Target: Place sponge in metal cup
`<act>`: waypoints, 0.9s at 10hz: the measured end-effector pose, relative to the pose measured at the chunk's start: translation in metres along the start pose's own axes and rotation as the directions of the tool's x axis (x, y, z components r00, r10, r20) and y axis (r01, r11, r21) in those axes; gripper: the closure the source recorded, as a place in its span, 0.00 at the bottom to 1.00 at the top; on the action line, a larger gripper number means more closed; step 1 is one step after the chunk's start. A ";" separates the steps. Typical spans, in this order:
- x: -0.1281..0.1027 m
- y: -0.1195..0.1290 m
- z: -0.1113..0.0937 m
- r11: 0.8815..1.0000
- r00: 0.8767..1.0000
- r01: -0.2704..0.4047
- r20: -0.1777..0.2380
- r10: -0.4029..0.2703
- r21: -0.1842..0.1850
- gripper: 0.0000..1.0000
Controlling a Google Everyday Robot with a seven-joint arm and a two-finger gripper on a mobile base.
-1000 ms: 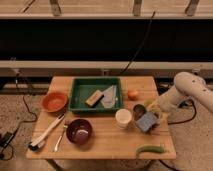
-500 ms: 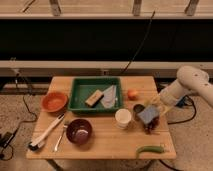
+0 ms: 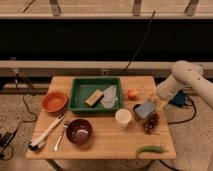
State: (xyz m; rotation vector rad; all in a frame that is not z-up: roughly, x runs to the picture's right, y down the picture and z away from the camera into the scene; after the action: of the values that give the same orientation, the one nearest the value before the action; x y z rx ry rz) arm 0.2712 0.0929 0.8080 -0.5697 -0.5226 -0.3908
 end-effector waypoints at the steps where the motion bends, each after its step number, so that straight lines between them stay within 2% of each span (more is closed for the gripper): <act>1: -0.002 -0.002 0.003 1.000 1.000 0.001 0.000 -0.001 -0.007 0.78; 7: -0.012 -0.021 0.013 1.000 1.000 0.007 0.006 -0.007 -0.019 0.21; 9: -0.012 -0.026 0.013 1.000 1.000 0.008 0.006 -0.008 -0.020 0.20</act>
State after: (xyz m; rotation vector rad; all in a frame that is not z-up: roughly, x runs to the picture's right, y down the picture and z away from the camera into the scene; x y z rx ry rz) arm 0.2445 0.0831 0.8211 -0.5880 -0.5268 -0.4023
